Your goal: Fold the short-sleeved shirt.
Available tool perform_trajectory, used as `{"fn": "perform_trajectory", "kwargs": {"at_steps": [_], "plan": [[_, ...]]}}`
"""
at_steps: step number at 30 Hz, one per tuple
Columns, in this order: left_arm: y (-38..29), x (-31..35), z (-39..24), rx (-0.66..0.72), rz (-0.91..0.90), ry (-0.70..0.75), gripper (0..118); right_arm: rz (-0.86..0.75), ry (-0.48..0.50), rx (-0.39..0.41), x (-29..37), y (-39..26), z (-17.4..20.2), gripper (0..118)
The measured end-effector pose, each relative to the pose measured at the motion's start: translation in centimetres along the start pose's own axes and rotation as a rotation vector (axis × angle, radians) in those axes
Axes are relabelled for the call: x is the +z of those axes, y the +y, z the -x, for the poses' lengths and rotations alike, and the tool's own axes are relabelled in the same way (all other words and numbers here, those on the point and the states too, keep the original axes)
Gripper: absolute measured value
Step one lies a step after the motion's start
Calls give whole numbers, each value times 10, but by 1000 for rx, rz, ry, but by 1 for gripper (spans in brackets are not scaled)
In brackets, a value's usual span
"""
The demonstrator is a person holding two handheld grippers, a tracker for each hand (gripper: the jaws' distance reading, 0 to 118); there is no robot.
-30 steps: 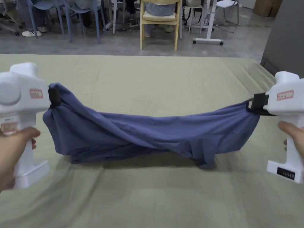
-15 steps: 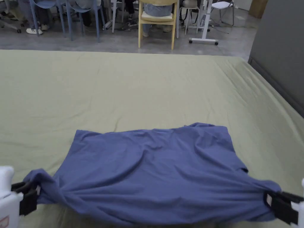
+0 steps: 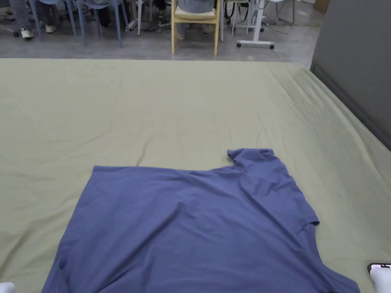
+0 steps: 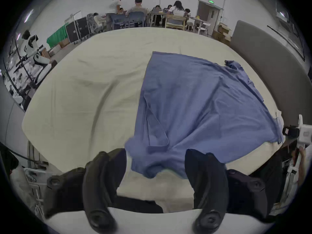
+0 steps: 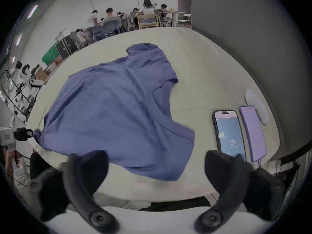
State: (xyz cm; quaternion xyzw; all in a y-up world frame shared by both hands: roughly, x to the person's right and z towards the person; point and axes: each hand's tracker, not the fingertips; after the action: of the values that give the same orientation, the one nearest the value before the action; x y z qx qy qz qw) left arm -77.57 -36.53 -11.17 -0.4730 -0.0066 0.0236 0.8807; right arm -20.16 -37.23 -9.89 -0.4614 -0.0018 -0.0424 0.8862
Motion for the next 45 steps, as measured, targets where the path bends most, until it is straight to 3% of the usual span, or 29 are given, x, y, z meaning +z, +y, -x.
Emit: {"fn": "perform_trajectory", "kwargs": {"at_steps": [4,7,8,9,10,11,13,15,19,20,21,23,24,26,27,30,34,38,39,40,41,45], "plan": [[0,78,-2,53,-127,91,80,-116,-7,-15,67,8,20,117],[10,133,-4,1,-237,118,79,-209,-8,52,112,15,44,111],[13,147,-8,-44,-294,142,63,-236,5,81,119,17,51,89],[19,154,-12,-76,-342,208,20,-242,24,103,122,20,58,46],[28,153,-16,-109,-365,260,0,-234,43,120,119,24,63,2],[34,152,-18,-94,-425,304,0,-220,45,111,111,27,68,2],[53,150,-23,-111,-334,172,0,-219,77,111,100,27,72,2],[71,133,-32,-109,-354,172,0,-202,99,89,86,34,77,2],[128,64,-43,-142,-281,25,0,-188,107,103,68,50,84,2],[150,38,-44,-151,-273,1,5,-190,106,110,65,55,86,2],[172,13,-46,-142,-231,-11,15,-190,109,112,61,61,87,2],[214,-41,-44,-111,-155,-65,19,-196,118,109,54,72,89,2],[236,-72,-41,-65,-112,-103,31,-194,122,108,50,78,91,2],[271,-130,-41,-51,-68,-92,81,-185,120,119,40,88,95,2],[287,-156,-42,-65,-81,-65,81,-177,114,128,34,94,96,2],[322,-234,-41,-115,44,51,81,-146,98,142,14,105,98,2],[329,-304,-41,-127,167,39,81,-105,101,119,-15,116,98,2],[333,-305,-29,-113,153,-7,77,-72,104,115,-37,118,98,2],[334,-300,-28,-92,140,-12,54,-63,112,111,-41,118,97,2],[332,-295,-27,-108,129,-9,10,-50,122,105,-47,117,97,2],[333,-292,-29,-120,115,-30,0,-39,131,102,-52,115,98,2],[323,-266,-52,-238,60,-7,0,-18,160,83,-62,118,95,2]]}}
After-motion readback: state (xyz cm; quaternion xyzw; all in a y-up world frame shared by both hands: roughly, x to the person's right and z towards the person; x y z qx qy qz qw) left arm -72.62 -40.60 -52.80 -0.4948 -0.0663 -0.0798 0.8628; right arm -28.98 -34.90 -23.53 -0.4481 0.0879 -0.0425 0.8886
